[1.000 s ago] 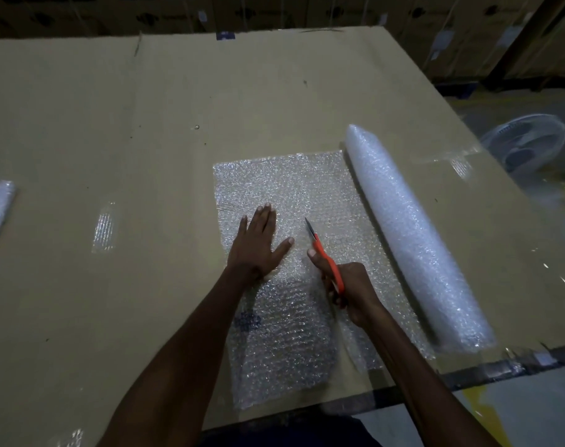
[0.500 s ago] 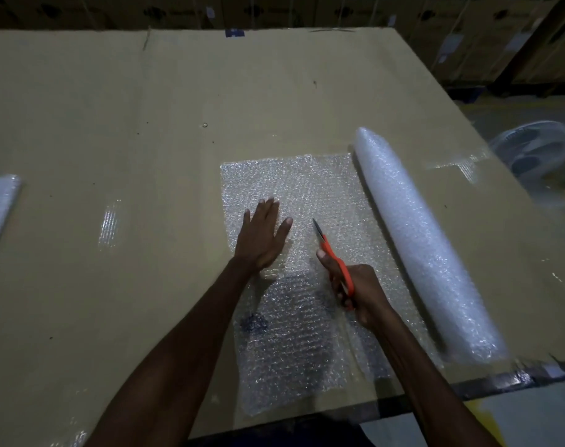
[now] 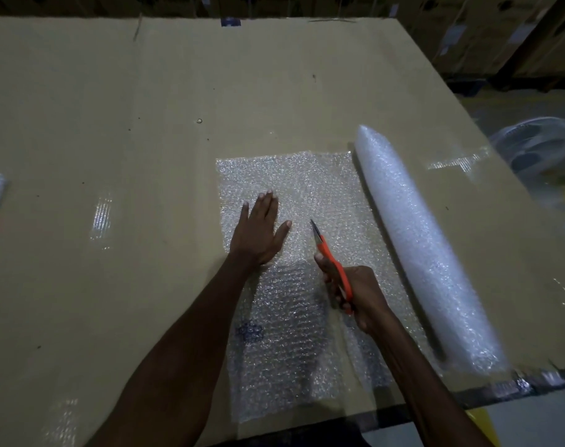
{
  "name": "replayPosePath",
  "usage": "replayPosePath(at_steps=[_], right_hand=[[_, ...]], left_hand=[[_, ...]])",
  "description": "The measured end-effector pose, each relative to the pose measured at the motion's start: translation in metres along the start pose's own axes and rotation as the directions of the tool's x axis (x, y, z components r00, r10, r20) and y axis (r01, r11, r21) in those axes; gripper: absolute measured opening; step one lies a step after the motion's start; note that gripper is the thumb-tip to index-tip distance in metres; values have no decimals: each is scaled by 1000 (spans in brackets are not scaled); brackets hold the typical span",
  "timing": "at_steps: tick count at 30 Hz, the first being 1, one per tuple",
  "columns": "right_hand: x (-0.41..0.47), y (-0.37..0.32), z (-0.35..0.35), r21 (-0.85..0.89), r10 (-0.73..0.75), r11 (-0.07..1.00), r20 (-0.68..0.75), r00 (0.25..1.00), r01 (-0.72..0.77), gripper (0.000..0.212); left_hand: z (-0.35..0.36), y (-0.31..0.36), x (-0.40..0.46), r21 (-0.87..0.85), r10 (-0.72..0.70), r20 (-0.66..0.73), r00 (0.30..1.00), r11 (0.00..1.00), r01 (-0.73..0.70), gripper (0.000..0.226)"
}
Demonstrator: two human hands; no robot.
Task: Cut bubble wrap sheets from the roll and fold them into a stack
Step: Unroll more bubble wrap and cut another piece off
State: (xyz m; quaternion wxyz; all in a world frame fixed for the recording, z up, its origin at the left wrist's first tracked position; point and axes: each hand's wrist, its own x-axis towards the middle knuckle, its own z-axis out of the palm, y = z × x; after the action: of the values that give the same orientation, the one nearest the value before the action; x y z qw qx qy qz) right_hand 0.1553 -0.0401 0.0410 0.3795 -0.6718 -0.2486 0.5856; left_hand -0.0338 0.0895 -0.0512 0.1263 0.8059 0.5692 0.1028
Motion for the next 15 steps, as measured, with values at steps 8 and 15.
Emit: replayPosePath(at_steps=[8, 15], right_hand=[[7, -3, 3, -18, -28, 999, 9, 1000, 29, 44], [13, -8, 8, -48, -47, 998, 4, 999, 47, 49]], left_hand=[[-1, 2, -3, -21, -21, 5, 1000, 1000, 21, 71], [0, 1, -8, -16, -24, -9, 1000, 1000, 24, 75]])
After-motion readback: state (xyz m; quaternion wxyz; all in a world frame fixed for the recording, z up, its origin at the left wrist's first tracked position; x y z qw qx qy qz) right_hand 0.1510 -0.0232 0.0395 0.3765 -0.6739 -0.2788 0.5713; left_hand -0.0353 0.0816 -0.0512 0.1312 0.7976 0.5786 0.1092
